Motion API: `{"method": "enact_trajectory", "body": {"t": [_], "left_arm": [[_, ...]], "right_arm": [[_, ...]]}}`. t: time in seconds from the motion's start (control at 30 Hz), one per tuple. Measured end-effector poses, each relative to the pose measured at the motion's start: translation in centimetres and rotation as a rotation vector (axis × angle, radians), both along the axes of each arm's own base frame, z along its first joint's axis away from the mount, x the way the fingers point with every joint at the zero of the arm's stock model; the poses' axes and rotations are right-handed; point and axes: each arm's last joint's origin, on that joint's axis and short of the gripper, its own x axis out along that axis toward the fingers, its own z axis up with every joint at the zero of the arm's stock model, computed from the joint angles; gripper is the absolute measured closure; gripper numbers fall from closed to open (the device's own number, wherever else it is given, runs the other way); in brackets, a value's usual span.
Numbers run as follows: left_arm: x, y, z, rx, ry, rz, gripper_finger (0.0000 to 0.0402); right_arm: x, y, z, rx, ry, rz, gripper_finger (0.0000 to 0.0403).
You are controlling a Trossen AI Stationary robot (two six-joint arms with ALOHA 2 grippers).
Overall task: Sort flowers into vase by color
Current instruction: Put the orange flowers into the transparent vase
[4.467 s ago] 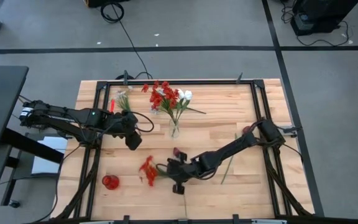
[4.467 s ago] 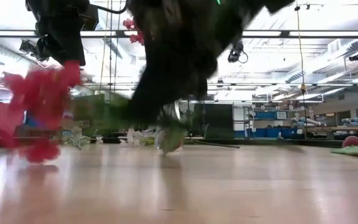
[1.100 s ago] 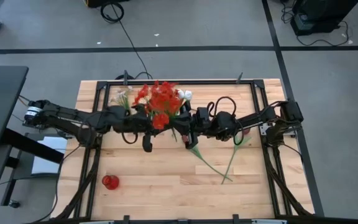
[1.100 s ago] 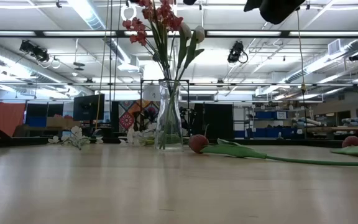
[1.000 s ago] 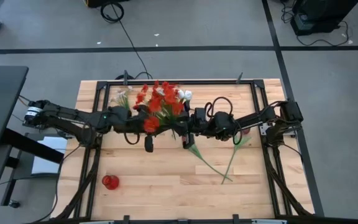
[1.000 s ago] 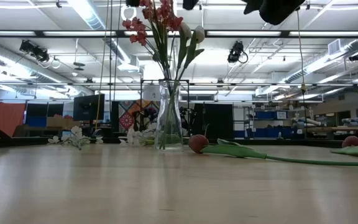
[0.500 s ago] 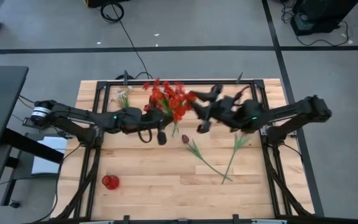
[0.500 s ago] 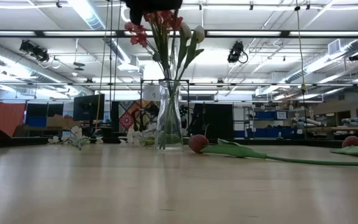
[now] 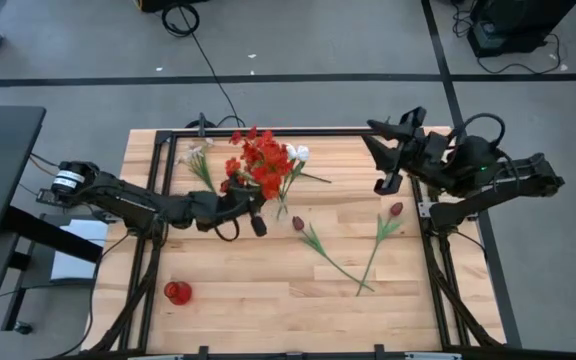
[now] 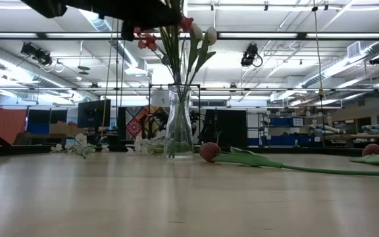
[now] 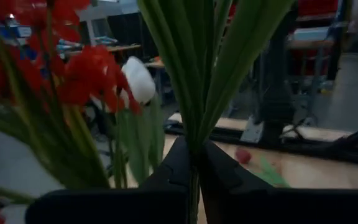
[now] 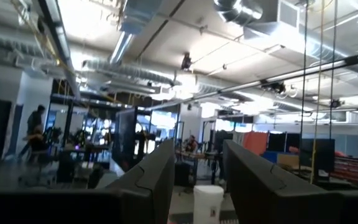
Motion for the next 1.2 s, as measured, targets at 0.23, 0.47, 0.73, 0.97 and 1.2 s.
{"method": "enact_trajectory", "body": {"t": [0.23, 0.47, 0.73, 0.97, 1.2], "left_arm": [[0.2, 0.8, -0.4, 0.005, 0.012, 0.049, 0.0387], [1.3, 1.3, -2.1, -0.045, 0.024, 0.071, 0.0387], [1.5, 1.0, -3.0, -0.110, 0.054, 0.066, 0.0300], [0.4, 0.1, -3.0, -0.180, 0.120, 0.043, 0.0226], [-1.5, -0.5, -1.6, -0.196, 0.151, 0.013, 0.0220]], "right_arm": [[0.3, -0.4, -0.3, -0.018, 0.043, -0.015, 0.0259], [0.9, -0.6, -0.8, -0.031, 0.073, -0.002, 0.0259], [1.0, -0.7, -1.2, -0.016, 0.123, -0.038, 0.0257], [-0.3, -1.1, -0.9, 0.031, 0.122, -0.117, 0.0254], [-1.5, -2.1, -1.3, 0.147, 0.156, -0.181, 0.0254]]}}
